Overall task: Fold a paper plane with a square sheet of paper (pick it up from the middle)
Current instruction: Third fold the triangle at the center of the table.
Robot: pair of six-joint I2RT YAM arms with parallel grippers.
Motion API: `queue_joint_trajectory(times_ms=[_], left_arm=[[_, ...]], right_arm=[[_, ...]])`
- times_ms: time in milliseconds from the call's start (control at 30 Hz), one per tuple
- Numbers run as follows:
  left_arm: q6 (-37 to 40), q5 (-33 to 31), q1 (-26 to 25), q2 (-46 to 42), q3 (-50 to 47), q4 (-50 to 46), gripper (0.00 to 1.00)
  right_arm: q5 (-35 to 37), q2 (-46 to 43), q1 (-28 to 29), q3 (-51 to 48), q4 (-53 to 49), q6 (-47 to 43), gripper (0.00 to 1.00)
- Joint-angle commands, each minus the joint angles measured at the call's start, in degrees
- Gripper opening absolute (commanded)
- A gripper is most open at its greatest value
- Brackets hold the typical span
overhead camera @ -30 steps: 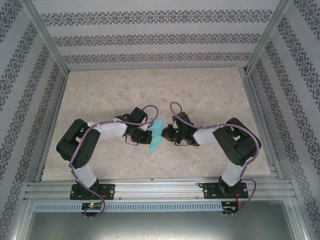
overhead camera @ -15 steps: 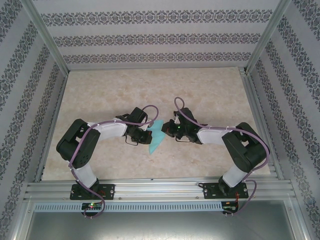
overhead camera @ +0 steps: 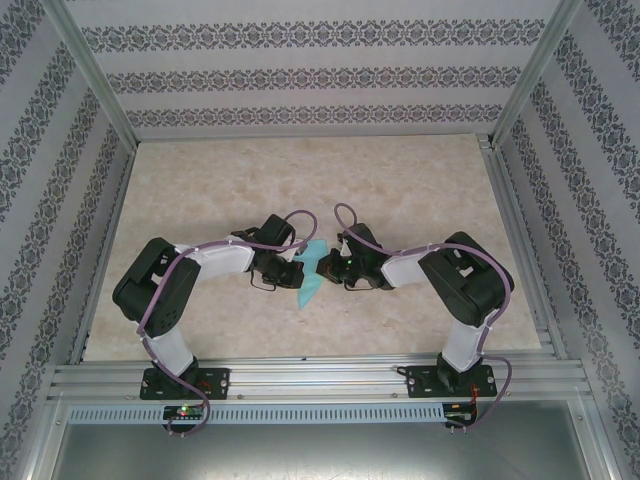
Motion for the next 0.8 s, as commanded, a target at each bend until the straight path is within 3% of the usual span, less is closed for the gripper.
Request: queue_joint_trajectory(times_ms=[0, 300, 633, 767], left_arm=[[1.46, -1.42, -0.57, 0.11, 1.21, -4.28, 0.08], [2.25, -2.81, -0.52, 0.56, 4.27, -5.68, 0.10], [0.82, -3.84, -0.53, -2.75, 1.77, -7.34, 0.27], [-1.70, -8.18, -0.50, -7.53, 1.34, -8.83, 0.33]], right_arm=[[2.93, 1.71, 1.12, -0.14, -4.44, -1.77, 0.05], [4.74, 0.98, 1.35, -1.11, -6.82, -3.66, 0.04], [5.03, 0.71, 1.47, -0.52, -6.48, -2.89, 0.05], [5.52, 1.01, 1.58, -0.49, -6.37, -2.40, 0.05]])
